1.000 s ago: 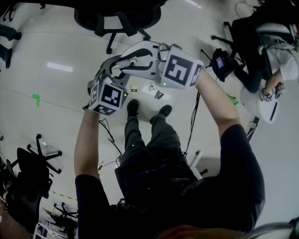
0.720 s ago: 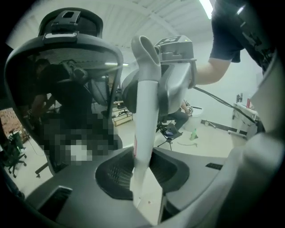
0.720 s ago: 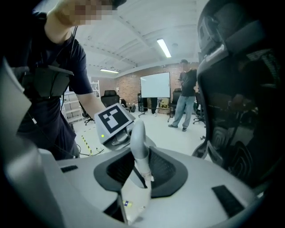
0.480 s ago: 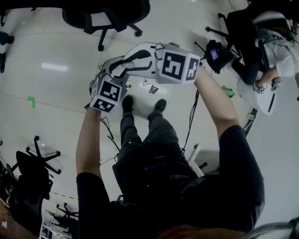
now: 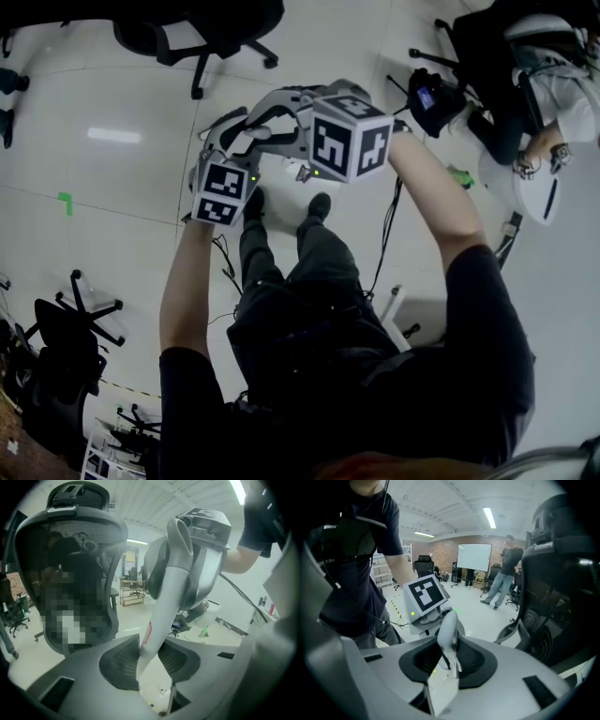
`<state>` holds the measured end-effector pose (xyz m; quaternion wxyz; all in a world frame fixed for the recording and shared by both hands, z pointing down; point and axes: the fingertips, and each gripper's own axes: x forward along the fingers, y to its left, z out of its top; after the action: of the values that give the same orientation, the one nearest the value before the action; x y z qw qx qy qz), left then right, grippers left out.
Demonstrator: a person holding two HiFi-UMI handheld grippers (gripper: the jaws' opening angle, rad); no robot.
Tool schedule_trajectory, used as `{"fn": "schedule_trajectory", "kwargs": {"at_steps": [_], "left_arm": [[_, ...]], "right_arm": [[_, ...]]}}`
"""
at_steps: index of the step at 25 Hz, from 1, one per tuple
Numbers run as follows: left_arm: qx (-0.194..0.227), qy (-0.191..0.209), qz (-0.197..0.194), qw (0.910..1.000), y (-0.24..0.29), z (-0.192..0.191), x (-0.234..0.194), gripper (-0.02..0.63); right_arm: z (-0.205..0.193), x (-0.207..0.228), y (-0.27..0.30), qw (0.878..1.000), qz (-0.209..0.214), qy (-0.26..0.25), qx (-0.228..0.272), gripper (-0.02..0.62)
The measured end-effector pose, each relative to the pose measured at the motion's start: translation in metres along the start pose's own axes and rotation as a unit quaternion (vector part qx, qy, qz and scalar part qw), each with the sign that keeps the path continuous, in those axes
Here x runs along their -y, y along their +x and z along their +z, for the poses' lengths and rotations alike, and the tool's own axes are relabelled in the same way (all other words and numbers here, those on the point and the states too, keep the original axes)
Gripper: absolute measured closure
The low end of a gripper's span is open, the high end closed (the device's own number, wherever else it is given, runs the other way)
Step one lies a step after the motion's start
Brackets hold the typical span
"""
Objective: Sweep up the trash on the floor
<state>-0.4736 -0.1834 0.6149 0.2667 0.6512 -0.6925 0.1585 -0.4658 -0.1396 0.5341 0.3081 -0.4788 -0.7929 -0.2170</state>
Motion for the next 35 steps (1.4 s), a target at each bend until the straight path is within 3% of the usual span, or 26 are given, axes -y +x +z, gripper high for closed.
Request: {"fn": "schedule_trajectory", "kwargs": {"at_steps": [10,17,35], "left_arm": [[-0.001,-0.068,-0.01,0.9976,0.008,-0.003,0.04,0.476],[0.0,-0.104,-0.04,0.9938,0.014,0.002,0.077,0.471],[-0.019,-0.092,-0.095,0.991,0.049,0.02,0.165,0.469]], "right_arm": [[-0.018,-0.033,-0.02,1.0,-0.014,0.006,0.004,0.48],[-0.03,-0.055,-0.041,0.999,-0.022,0.032,0.019,0.48],[-0.077,-0.099,-0.104,0.996,-0.056,0.068,0.025,0.48]]}}
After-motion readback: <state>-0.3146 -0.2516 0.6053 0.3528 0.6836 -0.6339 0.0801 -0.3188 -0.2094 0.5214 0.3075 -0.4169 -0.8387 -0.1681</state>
